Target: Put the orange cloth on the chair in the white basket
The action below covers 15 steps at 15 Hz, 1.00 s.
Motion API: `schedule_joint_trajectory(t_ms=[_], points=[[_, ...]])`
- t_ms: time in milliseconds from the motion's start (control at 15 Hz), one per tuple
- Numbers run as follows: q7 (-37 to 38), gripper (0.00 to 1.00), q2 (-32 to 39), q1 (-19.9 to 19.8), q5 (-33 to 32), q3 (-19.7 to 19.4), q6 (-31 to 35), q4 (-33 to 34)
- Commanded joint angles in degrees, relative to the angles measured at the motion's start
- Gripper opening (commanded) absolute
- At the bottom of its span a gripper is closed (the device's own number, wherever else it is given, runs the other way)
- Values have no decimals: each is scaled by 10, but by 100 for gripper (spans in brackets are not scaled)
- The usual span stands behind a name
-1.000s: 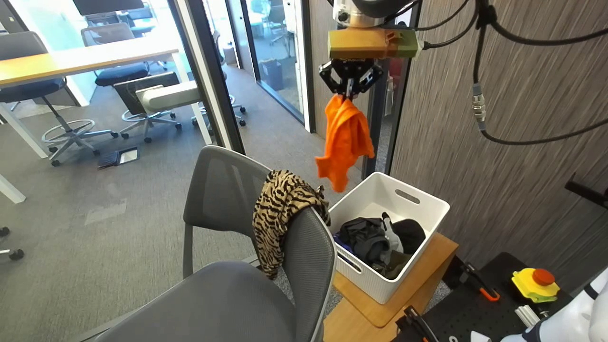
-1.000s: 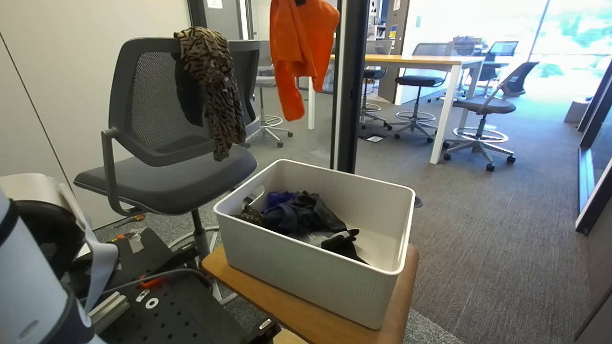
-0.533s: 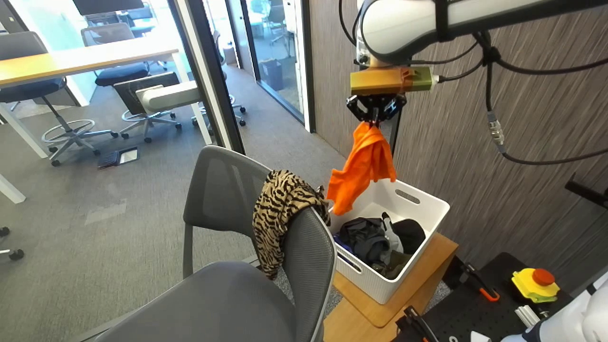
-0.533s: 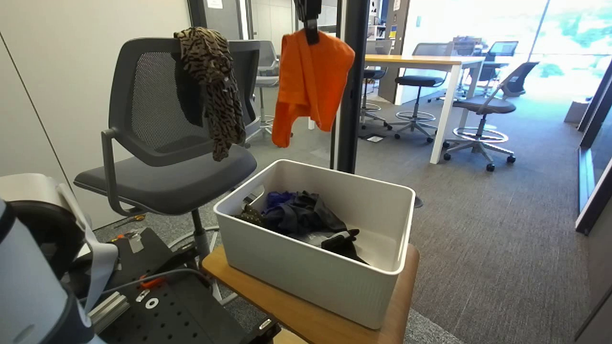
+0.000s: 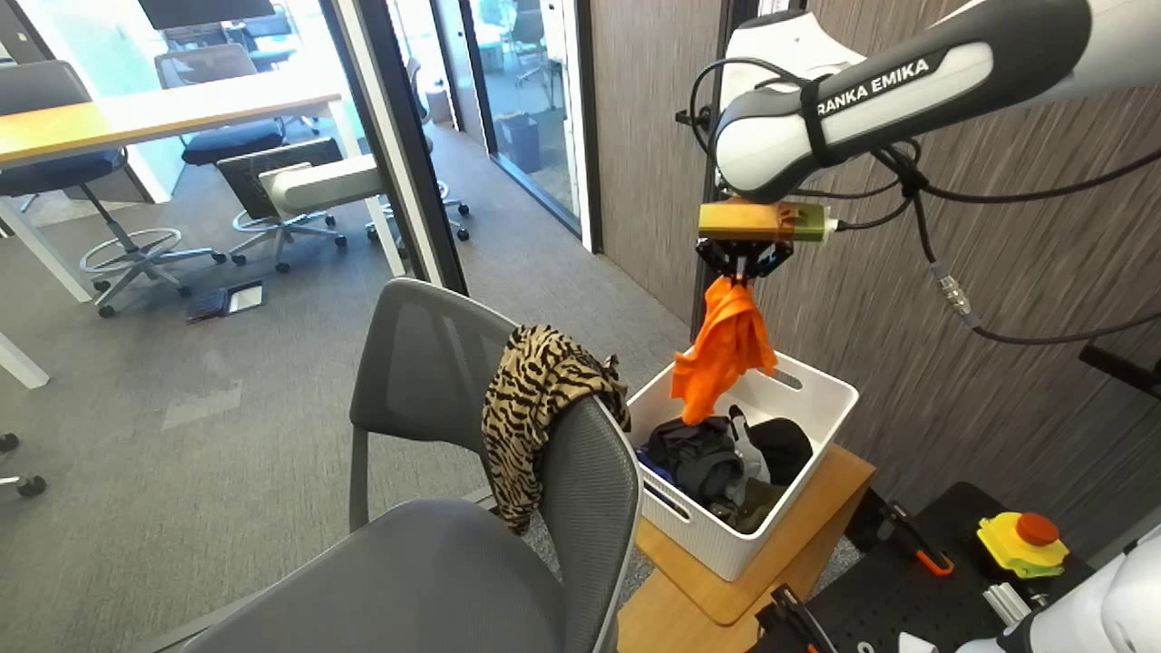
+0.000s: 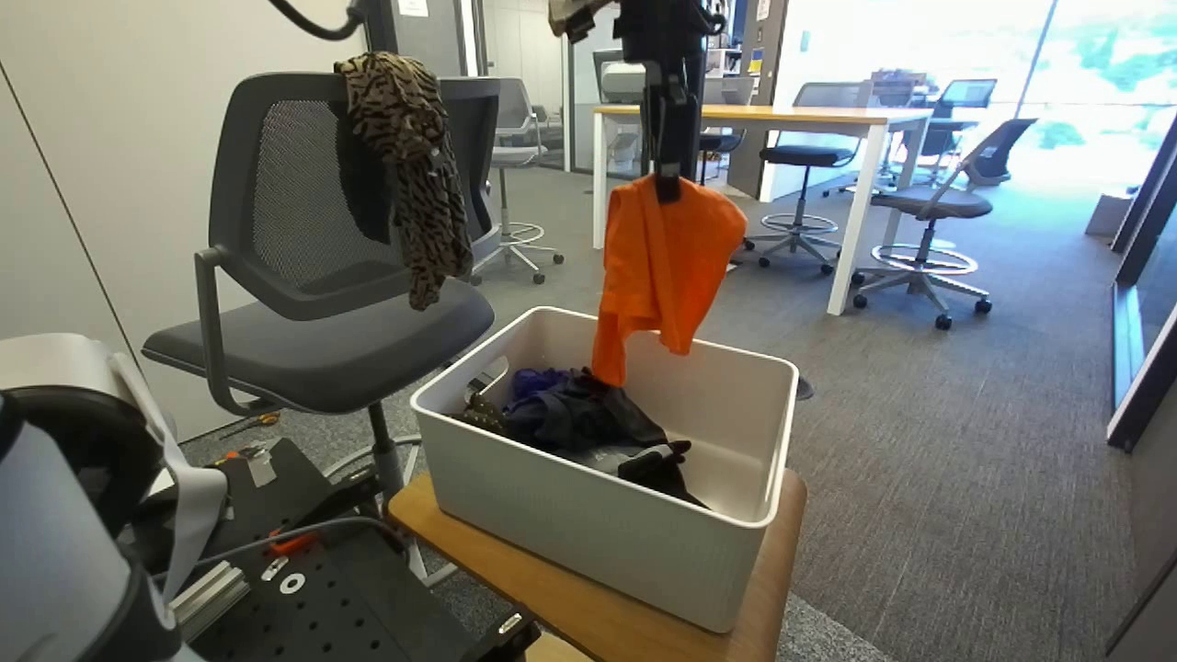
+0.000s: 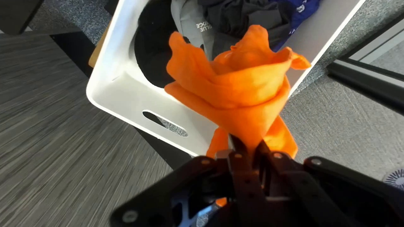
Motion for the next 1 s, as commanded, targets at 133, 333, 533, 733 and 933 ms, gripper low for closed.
schedule_joint_trajectory(t_ms=[133, 333, 533, 733, 933], points=[[12, 10, 64, -6, 17, -27, 89, -6], [1, 10, 103, -3, 36, -37, 122, -4], [-10, 10, 142, 1, 58, -42, 139, 1], [-21, 10, 179, 2, 78, -45, 136, 7], [-29, 10, 206, 2, 93, -48, 132, 12]])
